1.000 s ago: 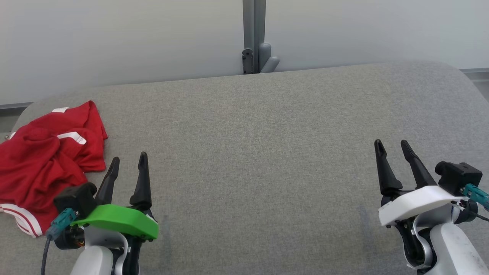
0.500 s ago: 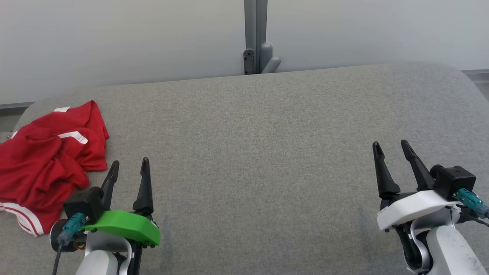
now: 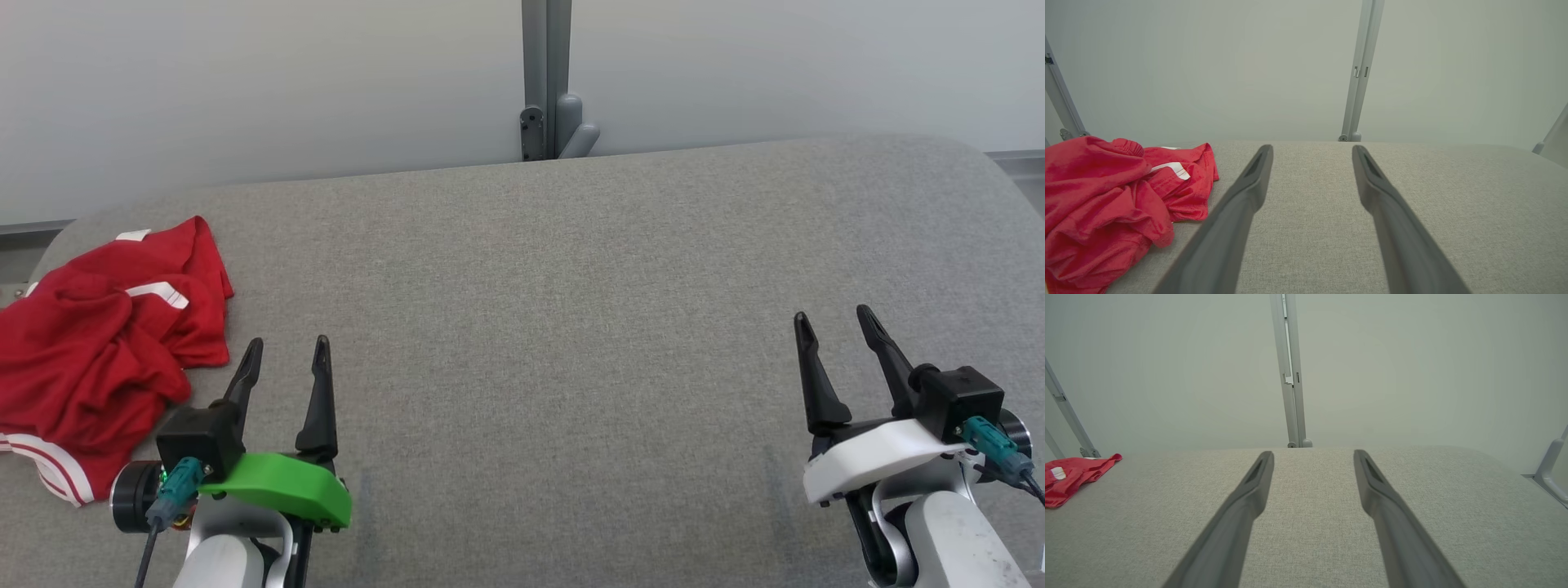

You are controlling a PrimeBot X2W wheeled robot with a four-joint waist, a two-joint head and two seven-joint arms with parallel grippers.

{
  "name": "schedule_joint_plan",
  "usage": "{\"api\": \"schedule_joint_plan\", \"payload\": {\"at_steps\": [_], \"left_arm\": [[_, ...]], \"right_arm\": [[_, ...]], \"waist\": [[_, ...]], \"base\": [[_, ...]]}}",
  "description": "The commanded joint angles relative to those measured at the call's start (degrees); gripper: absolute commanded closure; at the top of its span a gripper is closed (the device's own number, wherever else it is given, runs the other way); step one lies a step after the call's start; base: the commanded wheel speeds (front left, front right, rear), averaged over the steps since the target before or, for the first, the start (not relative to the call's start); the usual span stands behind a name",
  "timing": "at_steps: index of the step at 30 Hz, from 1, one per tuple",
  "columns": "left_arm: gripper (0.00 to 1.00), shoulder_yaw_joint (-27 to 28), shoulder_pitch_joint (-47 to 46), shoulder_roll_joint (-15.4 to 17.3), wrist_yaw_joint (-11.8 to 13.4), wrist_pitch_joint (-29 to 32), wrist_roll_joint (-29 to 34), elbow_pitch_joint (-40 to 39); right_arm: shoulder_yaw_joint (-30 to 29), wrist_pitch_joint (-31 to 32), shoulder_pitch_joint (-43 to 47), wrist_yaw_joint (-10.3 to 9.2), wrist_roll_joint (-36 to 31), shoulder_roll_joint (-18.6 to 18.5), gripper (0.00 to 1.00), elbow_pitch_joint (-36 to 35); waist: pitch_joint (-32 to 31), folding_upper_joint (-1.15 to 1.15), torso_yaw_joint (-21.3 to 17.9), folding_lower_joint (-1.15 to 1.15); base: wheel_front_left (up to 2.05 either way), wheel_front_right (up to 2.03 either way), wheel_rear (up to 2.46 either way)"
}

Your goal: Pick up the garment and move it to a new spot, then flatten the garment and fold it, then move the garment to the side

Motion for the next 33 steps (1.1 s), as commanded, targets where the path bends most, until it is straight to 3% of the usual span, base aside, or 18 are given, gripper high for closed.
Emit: {"api": "schedule_joint_plan", "payload": {"at_steps": [1, 21, 33], "left_arm": [[0.00, -0.1, -0.3, 0.5, 0.4, -0.3, 1.1, -0.4], [0.00, -1.3, 0.1, 0.6, 2.2, -1.1, 5.6, 0.3], [0.00, -0.9, 0.4, 0.1, 2.6, -0.7, 3.4, 0.9]], "right_arm": [[-0.1, -0.6, 0.4, 0.02, -1.2, 0.0, 0.00, -0.1], [-0.2, -2.5, 1.4, 0.02, -4.5, 1.2, 0.00, 1.1], [-0.4, -2.1, 1.1, 0.01, -2.7, 1.1, 0.00, 1.8]], "waist": [[0.0, 0.00, 0.0, 0.00], [-0.4, 0.00, 0.3, 0.00], [-0.3, 0.00, 0.5, 0.00]], "base": [[0.00, 0.00, 0.00], [0.00, 0.00, 0.00], [0.00, 0.00, 0.00]]}}
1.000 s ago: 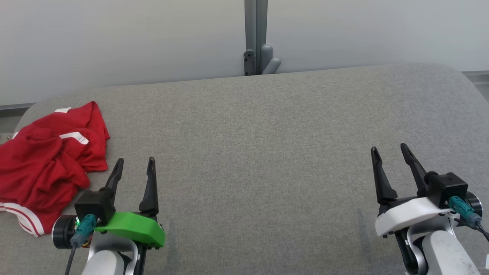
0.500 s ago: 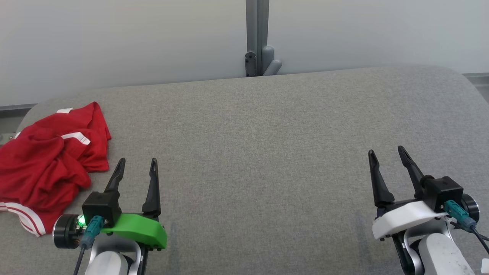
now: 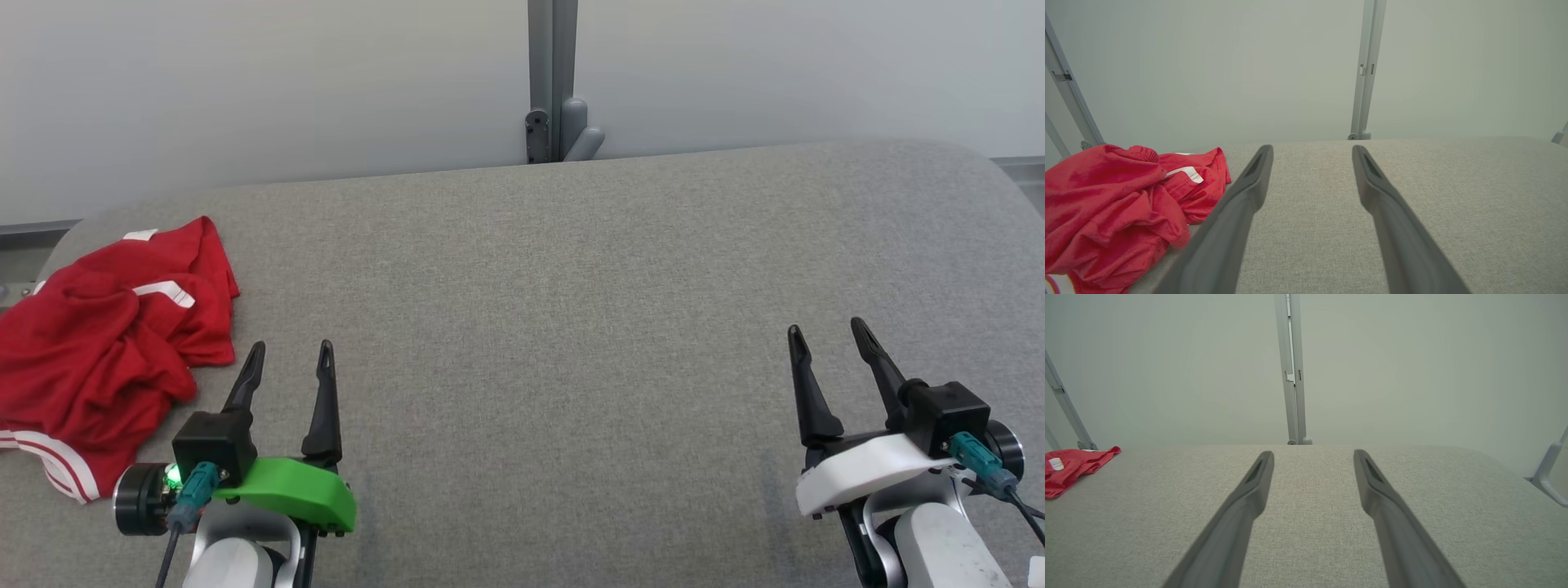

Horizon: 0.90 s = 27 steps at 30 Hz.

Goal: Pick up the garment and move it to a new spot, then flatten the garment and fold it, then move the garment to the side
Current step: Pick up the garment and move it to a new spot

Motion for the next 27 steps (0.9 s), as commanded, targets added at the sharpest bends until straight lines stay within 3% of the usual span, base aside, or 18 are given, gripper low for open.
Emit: {"api": "schedule_joint_plan", "payload": {"at_steps": [1, 17, 27], "left_arm": [[0.00, 0.1, 0.4, 0.0, 0.3, 0.1, -0.1, 0.1], [0.00, 0.1, -0.1, 0.8, 0.6, 0.1, -1.3, 0.6], [0.00, 1.4, -0.7, 1.2, 1.8, -0.5, -2.4, 0.6]], "right_arm": [[0.0, 0.1, 0.3, 0.01, 0.2, -0.2, 0.00, 0.2], [-0.4, 0.0, 0.1, 0.01, -0.1, -0.3, 0.00, -0.1], [0.6, 0.4, 0.2, 0.01, 0.5, -0.1, 0.00, -1.5]], "waist": [[0.0, 0.00, 0.0, 0.00], [0.1, 0.00, 1.2, 0.00], [0.5, 0.00, 8.6, 0.00]], "base": [[0.00, 0.00, 0.00], [0.00, 0.00, 0.00], [0.00, 0.00, 0.00]]}}
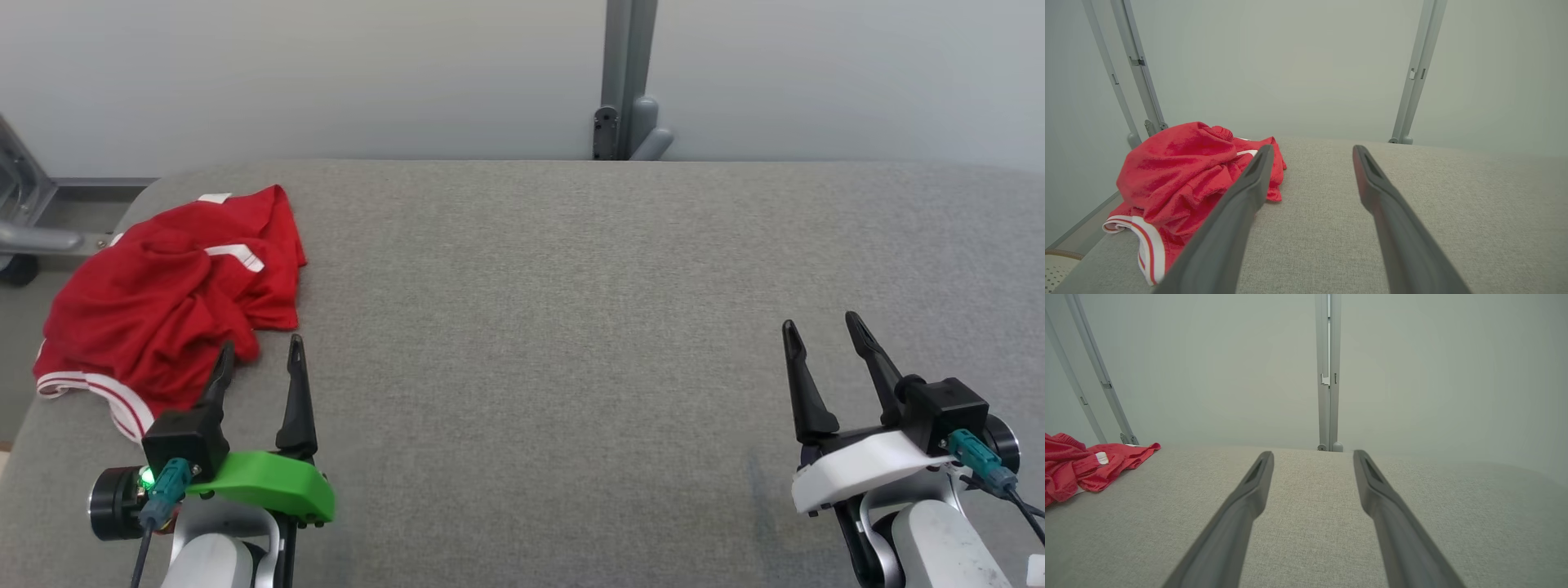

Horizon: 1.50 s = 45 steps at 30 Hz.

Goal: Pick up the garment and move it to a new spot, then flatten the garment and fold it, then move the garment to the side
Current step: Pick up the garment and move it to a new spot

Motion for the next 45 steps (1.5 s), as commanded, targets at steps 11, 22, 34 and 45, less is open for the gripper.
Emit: {"api": "schedule_joint_plan", "payload": {"at_steps": [11, 22, 34, 45], "left_arm": [[0.00, 1.4, 0.8, 1.1, 1.5, -0.7, -1.2, -0.4], [0.00, 1.7, 1.1, 1.4, 1.9, -1.0, -2.2, -0.5], [0.00, 0.9, 0.0, 1.3, 2.0, -1.1, -2.5, -0.6], [0.00, 1.2, -6.1, 0.8, 0.9, -2.5, -3.2, -1.1]], "right_arm": [[1.9, 0.3, -1.1, 0.00, 0.6, 0.3, 0.00, -1.1], [2.6, 0.1, -1.8, 0.00, 0.5, 0.9, 0.00, -0.9], [2.6, 0.4, -1.7, 0.00, 0.9, 0.5, 0.00, -0.5], [3.6, 1.9, -3.7, 0.00, 0.3, -0.6, 0.00, -2.6]], "waist": [[0.7, 0.00, 15.8, 0.00], [0.8, 0.00, 20.1, 0.00], [0.9, 0.00, 20.6, 0.00], [5.2, 0.00, 18.1, 0.00]], "base": [[0.00, 0.00, 0.00], [0.00, 0.00, 0.00], [0.00, 0.00, 0.00], [0.00, 0.00, 0.00]]}}
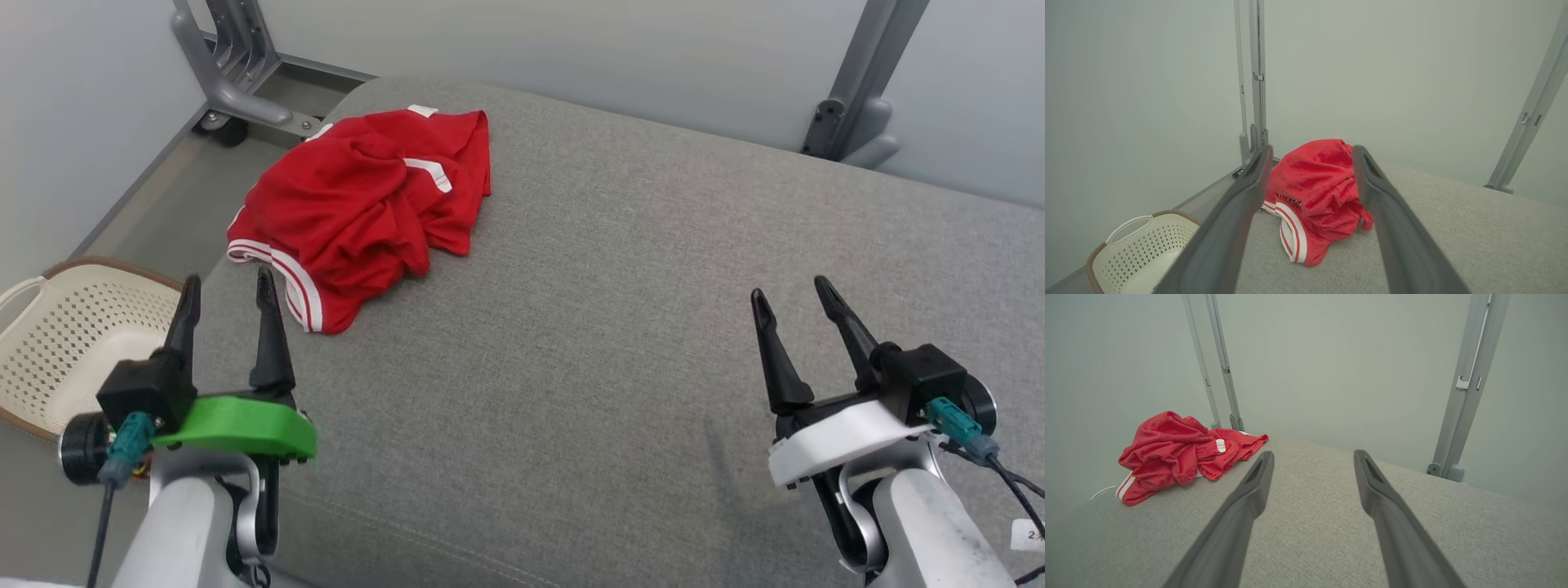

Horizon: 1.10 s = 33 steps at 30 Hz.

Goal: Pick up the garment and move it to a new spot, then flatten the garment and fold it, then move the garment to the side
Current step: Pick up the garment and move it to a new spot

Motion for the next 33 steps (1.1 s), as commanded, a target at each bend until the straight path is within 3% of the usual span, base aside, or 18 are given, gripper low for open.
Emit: {"api": "schedule_joint_plan", "payload": {"at_steps": [1, 7, 15, 28, 29, 31, 32, 33], "left_arm": [[0.00, 0.1, -2.0, 0.2, -0.2, -0.3, -0.4, -0.4], [0.00, 1.7, -10.6, 0.4, -1.9, 1.7, -2.9, 1.7], [0.00, 2.7, -22.5, 2.1, -6.9, 9.6, -8.5, 16.5], [0.00, 1.2, -31.9, 5.4, -11.1, 12.2, -8.2, 36.4], [0.20, 0.7, -32.3, 5.6, -11.5, 11.7, -7.9, 37.0], [0.89, -0.4, -32.8, 6.0, -12.2, 10.9, -7.4, 38.0], [1.00, -0.8, -33.1, 6.2, -12.6, 10.0, -7.0, 38.3], [1.00, -1.1, -33.4, 6.5, -12.7, 9.2, -6.7, 38.5]], "right_arm": [[0.1, 0.3, -1.0, 0.00, -0.3, -0.5, 0.00, -0.6], [1.4, 2.2, -4.5, 0.00, -1.1, -2.2, 0.00, -3.5], [3.1, 2.8, -8.8, 0.00, -0.9, -4.0, 0.00, -5.3], [3.6, 2.3, -11.0, 0.00, -0.8, -5.0, 0.00, -4.8], [3.5, 2.4, -11.0, 0.00, -0.8, -5.0, 0.00, -4.7], [3.4, 2.4, -11.0, 0.00, -0.9, -4.9, 0.00, -4.4], [3.4, 2.3, -11.0, 0.00, -0.9, -4.8, 0.00, -4.3], [3.4, 2.3, -11.0, 0.00, -0.9, -4.7, 0.00, -4.2]], "waist": [[2.4, 0.00, -1.8, 0.00], [9.9, 0.00, -6.2, 0.00], [17.7, 0.00, -11.0, 0.00], [21.5, 0.00, -12.6, 0.00], [21.5, 0.00, -12.5, 0.00], [21.2, 0.00, -12.1, 0.00], [21.0, 0.00, -12.0, 0.00], [20.8, 0.00, -11.8, 0.00]], "base": [[0.00, 0.00, 0.00], [0.00, 0.00, 0.00], [0.00, 0.00, 0.00], [0.00, 0.00, 0.00], [0.00, 0.00, 0.00], [0.00, 0.00, 0.00], [0.00, 0.00, 0.00], [0.00, 0.00, 0.00]]}}
